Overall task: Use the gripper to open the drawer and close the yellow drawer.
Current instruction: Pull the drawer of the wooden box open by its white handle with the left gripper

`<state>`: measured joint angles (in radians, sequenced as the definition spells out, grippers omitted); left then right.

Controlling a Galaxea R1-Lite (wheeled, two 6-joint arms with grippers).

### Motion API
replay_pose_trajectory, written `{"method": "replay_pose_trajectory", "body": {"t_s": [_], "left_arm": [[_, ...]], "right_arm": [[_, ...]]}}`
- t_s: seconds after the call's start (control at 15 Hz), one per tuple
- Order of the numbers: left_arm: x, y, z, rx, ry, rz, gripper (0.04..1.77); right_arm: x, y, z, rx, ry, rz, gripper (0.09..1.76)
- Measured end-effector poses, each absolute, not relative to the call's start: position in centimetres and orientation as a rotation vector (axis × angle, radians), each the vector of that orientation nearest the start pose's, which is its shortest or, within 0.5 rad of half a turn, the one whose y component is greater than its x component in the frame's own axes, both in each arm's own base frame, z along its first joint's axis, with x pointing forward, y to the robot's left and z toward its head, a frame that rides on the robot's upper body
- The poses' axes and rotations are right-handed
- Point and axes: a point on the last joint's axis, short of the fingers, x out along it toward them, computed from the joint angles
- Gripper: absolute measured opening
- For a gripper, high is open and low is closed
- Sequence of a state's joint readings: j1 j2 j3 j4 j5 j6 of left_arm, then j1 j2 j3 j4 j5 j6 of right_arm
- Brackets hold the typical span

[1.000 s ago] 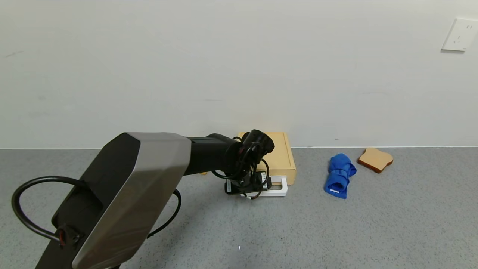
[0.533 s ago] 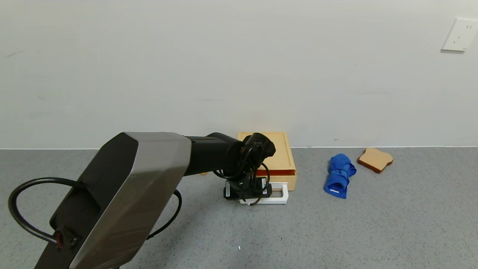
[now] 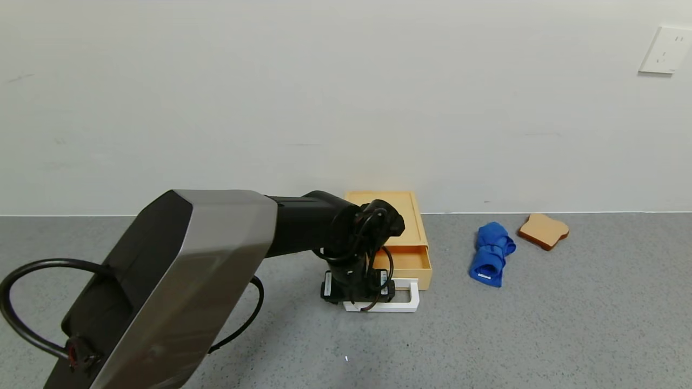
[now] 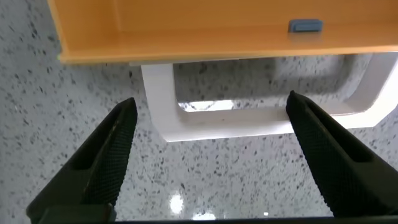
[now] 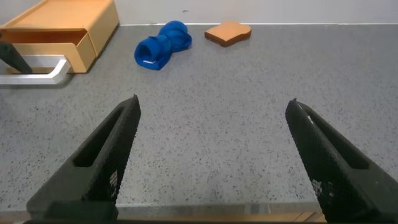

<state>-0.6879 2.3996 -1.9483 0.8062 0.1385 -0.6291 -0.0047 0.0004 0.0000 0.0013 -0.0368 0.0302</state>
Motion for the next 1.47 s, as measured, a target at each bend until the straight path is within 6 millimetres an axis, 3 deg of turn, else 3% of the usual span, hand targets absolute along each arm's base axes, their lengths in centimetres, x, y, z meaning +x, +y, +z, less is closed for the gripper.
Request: {"method": "replay_pose_trajectory", "body": {"t_s": [1.47], "left_arm": [[27.1,-28.2,9.7,0.014,1.321,-0.104,1.72]], "right_arm": [[-2.3,-0.1,7.5,0.031,0.001,-0.042,1.71]]}}
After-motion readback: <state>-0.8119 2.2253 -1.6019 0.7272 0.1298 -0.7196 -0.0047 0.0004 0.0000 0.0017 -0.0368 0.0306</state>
